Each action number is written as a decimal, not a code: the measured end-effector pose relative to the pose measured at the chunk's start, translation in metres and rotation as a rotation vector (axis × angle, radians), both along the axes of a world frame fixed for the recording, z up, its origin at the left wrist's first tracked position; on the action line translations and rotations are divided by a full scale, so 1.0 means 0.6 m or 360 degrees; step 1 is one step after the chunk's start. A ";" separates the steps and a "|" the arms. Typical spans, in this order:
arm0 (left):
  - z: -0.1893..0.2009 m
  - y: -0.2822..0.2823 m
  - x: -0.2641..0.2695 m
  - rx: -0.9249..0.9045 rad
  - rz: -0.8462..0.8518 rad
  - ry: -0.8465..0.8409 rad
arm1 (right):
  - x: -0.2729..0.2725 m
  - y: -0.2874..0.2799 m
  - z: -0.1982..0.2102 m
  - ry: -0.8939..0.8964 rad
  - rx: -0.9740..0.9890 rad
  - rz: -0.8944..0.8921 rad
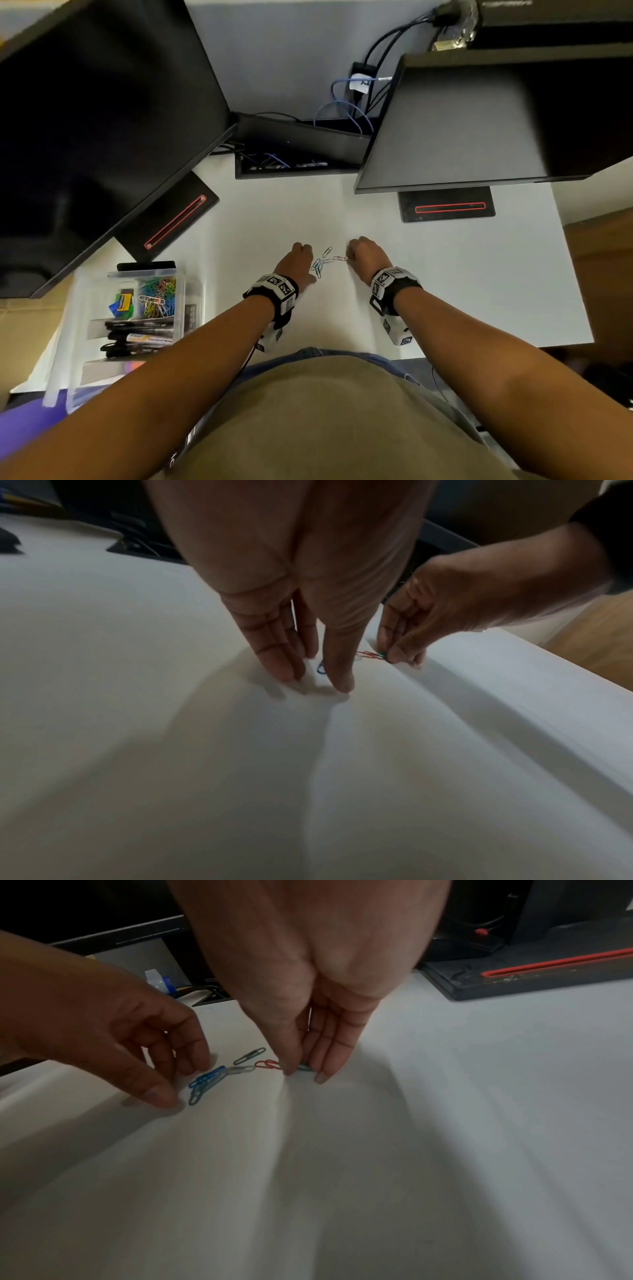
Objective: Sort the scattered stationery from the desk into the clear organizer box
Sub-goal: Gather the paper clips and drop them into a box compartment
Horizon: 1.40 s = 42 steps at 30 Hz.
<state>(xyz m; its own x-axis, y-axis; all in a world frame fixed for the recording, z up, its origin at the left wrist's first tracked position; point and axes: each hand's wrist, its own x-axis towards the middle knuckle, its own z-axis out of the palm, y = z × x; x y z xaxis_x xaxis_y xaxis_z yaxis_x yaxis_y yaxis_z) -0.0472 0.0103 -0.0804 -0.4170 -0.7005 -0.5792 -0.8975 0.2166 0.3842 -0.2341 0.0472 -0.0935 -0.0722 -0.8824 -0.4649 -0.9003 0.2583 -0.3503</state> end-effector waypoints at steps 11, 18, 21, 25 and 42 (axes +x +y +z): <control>-0.035 0.013 -0.032 -0.0108 0.0168 0.0081 | 0.023 -0.021 -0.007 -0.0098 0.0001 0.0194; -0.043 0.015 -0.025 -0.0137 0.0112 0.0061 | 0.020 -0.033 -0.007 -0.0211 -0.0034 0.0267; -0.043 0.014 -0.019 -0.0139 0.0109 0.0076 | 0.016 -0.034 -0.004 -0.0315 -0.0055 0.0258; -0.041 0.015 -0.009 -0.0155 0.0059 0.0070 | 0.019 -0.040 -0.001 -0.0420 0.0010 0.0288; -0.044 0.021 0.019 -0.0177 0.0117 0.0079 | 0.045 -0.050 -0.011 0.0018 -0.0072 0.0763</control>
